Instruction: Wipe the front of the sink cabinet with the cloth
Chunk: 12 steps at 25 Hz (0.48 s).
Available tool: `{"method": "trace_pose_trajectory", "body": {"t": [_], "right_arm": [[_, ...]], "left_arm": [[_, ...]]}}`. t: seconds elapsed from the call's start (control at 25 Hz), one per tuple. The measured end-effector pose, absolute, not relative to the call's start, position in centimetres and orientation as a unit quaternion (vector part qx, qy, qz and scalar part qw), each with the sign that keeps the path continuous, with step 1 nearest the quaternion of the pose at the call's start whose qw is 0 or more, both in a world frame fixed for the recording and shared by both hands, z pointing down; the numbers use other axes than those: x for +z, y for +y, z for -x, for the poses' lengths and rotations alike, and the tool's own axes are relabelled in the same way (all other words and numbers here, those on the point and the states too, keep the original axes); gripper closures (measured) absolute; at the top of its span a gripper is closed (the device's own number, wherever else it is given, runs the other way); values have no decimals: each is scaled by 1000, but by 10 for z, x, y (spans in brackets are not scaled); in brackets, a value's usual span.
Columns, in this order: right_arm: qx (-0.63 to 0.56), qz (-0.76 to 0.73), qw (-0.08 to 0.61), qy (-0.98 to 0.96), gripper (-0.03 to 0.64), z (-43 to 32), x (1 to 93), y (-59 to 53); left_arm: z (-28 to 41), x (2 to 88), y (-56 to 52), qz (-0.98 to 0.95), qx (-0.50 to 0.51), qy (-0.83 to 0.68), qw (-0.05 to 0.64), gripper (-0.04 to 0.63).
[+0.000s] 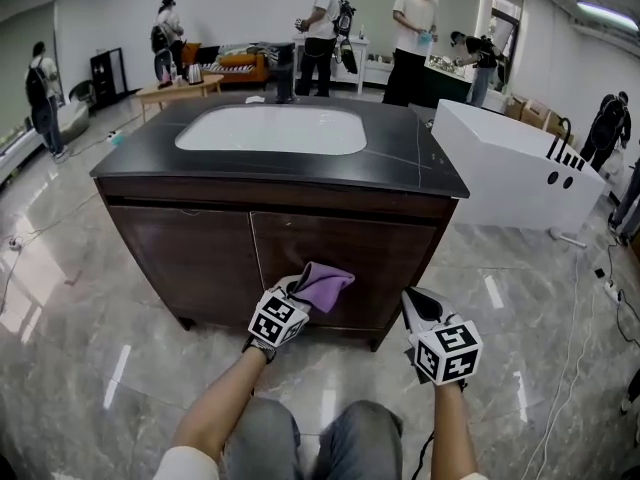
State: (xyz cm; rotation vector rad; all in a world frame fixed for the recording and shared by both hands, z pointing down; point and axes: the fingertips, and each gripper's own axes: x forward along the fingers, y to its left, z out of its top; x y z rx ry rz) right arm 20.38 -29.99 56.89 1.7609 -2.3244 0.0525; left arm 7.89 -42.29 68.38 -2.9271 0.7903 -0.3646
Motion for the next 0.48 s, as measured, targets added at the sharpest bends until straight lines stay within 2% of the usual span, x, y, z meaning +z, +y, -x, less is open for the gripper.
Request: {"method": "trace_pose_trajectory", "body": {"t": [0.48], "right_arm": [[12,-568,114,-815,611,-162,575,-335]], "left_arm": [[4,677,-448,947,-92,304,49,542]]}}
